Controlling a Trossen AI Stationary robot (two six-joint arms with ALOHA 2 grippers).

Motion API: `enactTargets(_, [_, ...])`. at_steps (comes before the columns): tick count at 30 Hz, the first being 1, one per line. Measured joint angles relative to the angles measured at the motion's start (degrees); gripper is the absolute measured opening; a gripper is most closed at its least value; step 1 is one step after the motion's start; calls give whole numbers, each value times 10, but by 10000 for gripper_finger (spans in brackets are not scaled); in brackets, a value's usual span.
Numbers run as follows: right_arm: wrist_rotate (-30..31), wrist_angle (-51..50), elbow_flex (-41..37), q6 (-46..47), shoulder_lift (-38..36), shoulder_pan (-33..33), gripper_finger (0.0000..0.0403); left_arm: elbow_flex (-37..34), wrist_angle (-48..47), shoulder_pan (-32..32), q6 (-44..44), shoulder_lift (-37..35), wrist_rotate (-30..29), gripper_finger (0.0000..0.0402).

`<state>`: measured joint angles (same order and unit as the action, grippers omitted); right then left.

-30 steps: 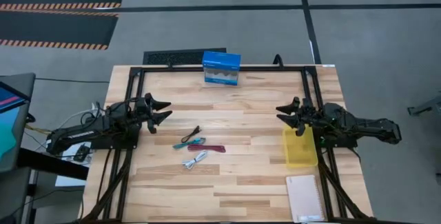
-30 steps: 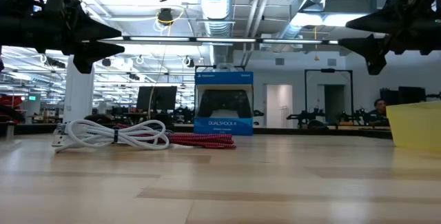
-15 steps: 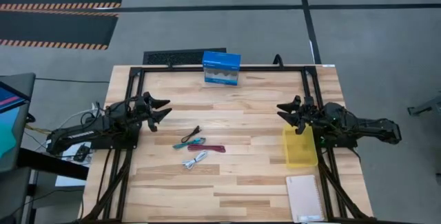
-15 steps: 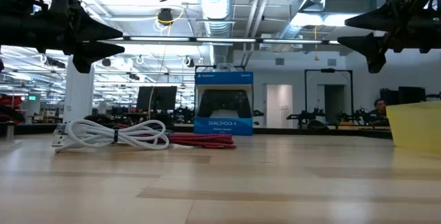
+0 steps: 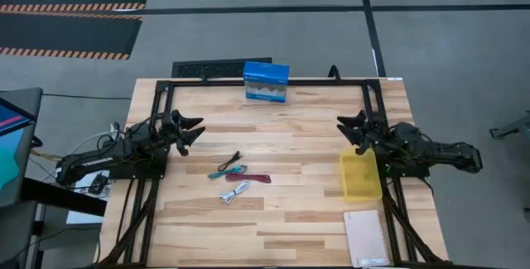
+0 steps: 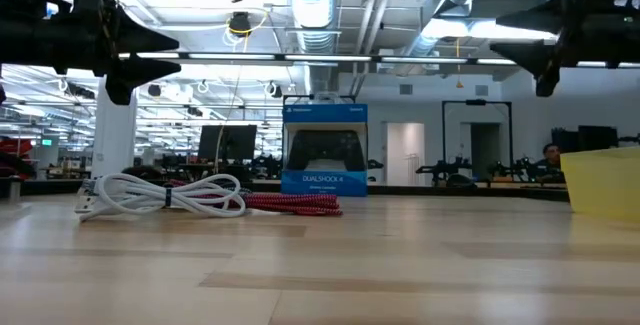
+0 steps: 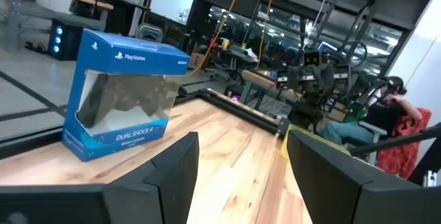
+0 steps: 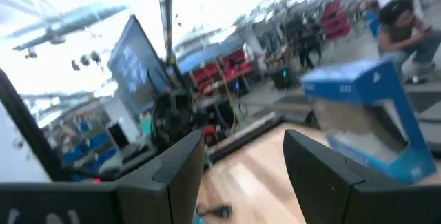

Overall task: Pick and place USB-C Cables
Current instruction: Put the black charger cable into the yellow bin

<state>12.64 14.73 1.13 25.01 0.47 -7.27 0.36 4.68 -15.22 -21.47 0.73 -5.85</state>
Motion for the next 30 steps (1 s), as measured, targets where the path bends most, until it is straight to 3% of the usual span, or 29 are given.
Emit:
enactTargets(6, [13,101,6,-65,0,0,223,14,46,0,-22,1,29,210])
enactTargets(10, [34,66,55,-103,0,0,223,56,42,0,-20,0,25,210])
enactTargets(14, [44,-3,127,-121,28,0,223,111,-45,0,-19,10,5,210])
enactTargets(21, [96,-174,277,-131,152,0,223,221,-200,0,-39,79,-20,210])
enactTargets(30, [119,-347,405,-101,352,0,223,273,-219,0,-34,208,18,210])
